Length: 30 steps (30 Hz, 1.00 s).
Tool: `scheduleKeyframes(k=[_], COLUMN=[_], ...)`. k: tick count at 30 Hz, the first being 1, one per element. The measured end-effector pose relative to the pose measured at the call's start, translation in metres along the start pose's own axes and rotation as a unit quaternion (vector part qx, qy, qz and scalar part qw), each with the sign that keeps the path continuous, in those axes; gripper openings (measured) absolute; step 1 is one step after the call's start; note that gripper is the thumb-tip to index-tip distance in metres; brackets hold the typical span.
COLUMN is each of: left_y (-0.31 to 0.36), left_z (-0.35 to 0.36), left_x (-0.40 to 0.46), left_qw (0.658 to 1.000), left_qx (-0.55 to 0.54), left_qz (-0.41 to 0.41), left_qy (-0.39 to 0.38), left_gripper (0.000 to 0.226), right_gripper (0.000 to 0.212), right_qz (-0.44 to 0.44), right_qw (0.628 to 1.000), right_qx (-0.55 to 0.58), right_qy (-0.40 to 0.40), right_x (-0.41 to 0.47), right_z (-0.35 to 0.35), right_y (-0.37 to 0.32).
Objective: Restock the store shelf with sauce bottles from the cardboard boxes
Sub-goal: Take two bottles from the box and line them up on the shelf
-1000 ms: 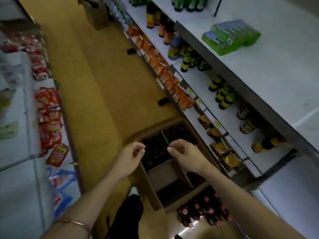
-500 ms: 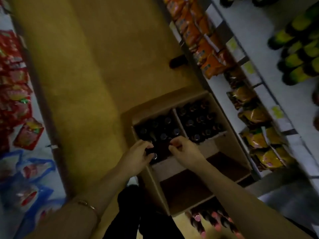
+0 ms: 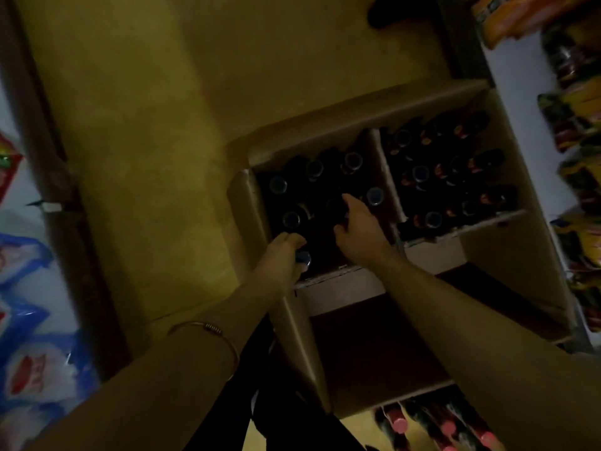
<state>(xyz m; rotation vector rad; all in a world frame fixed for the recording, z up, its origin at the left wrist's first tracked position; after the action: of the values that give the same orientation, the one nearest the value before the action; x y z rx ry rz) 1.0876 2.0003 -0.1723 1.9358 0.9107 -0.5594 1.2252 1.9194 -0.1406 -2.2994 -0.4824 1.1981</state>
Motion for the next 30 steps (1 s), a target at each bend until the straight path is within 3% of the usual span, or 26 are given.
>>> scheduleKeyframes(k=[6, 9, 13, 15, 18, 23, 27, 30], left_y=[-0.008, -0.008, -0.007, -0.01, -0.014, -0.01, -0.012, -0.015], left_z=[0.02, 0.028, 0.044, 0.055, 0.062, 0.064, 0.065, 0.063], left_x=[0.008, 0.013, 0.029, 0.037, 0.042, 0.037, 0.039, 0.038], left_qw=[0.984, 0.988, 0.995, 0.997, 0.997, 0.991, 0.986, 0.987], left_qx=[-0.177, -0.139, -0.067, -0.001, 0.038, 0.029, 0.059, -0.008], left_qz=[0.005, 0.051, 0.071, 0.064, 0.03, 0.057, 0.056, 0.083], left_qy=[-0.035, -0.033, 0.037, 0.051, 0.057, 0.117, 0.146, 0.136], left_gripper=[0.055, 0.053, 0.041, 0.037, 0.041, 0.052, 0.046, 0.037], right_gripper=[0.053, 0.049, 0.039, 0.04, 0.05, 0.051, 0.038, 0.031], right_qz=[0.043, 0.035, -0.029, -0.059, -0.106, -0.174, -0.161, -0.124], right_qw=[0.988, 0.983, 0.991, 0.995, 0.994, 0.978, 0.981, 0.986], right_qx=[0.147, 0.176, 0.108, 0.052, -0.035, -0.091, -0.045, 0.066], right_qy=[0.014, 0.039, 0.077, 0.06, 0.017, 0.067, 0.104, 0.092], right_x=[0.038, 0.051, 0.062, 0.065, 0.07, 0.078, 0.073, 0.06], right_z=[0.025, 0.031, 0.033, 0.035, 0.038, 0.041, 0.046, 0.039], right_y=[0.019, 0.031, 0.043, 0.046, 0.049, 0.062, 0.06, 0.057])
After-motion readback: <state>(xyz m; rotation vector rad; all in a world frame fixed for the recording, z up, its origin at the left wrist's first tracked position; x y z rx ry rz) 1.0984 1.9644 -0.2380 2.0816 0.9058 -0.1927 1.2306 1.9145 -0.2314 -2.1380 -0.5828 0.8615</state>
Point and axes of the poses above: each hand's wrist, its own x-axis towards the middle knuckle, its own z-axis out of the palm, y = z × x, the point moved 1 cm from there along x, towards the middle knuckle, and after that the axes turned 3 degrees about y, right-handed, at the moved point
